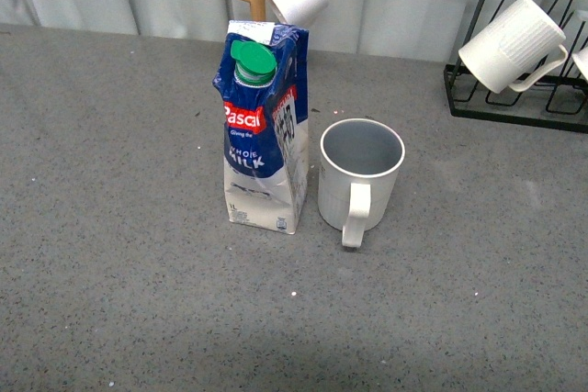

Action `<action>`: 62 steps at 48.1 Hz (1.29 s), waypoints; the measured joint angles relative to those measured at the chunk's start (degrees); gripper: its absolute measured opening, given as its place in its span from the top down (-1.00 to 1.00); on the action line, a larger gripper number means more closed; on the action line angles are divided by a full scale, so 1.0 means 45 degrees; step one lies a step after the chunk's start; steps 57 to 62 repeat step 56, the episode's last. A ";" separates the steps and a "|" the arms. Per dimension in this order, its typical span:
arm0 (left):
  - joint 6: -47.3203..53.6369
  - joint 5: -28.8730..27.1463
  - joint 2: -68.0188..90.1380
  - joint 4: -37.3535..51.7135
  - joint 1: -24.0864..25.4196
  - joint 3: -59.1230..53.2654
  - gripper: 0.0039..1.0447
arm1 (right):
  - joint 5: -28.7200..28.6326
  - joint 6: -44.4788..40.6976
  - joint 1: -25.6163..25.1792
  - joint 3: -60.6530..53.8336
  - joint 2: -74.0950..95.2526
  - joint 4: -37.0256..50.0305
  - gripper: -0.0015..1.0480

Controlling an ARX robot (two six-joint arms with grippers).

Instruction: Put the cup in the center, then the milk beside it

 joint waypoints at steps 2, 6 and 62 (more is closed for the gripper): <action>-0.0015 0.0000 -0.0005 -0.0005 0.0000 0.0000 0.91 | 0.0005 0.0000 0.0000 0.0000 0.0000 0.0000 -0.82; -0.0005 0.0000 -0.0010 -0.0005 0.0000 0.0000 0.57 | 0.0005 0.0000 0.0000 0.0000 0.0000 0.0000 -0.82; 0.0024 0.0000 -0.0015 -0.0010 0.0000 0.0000 -0.88 | 0.0005 0.0000 0.0000 0.0000 0.0000 0.0000 -0.82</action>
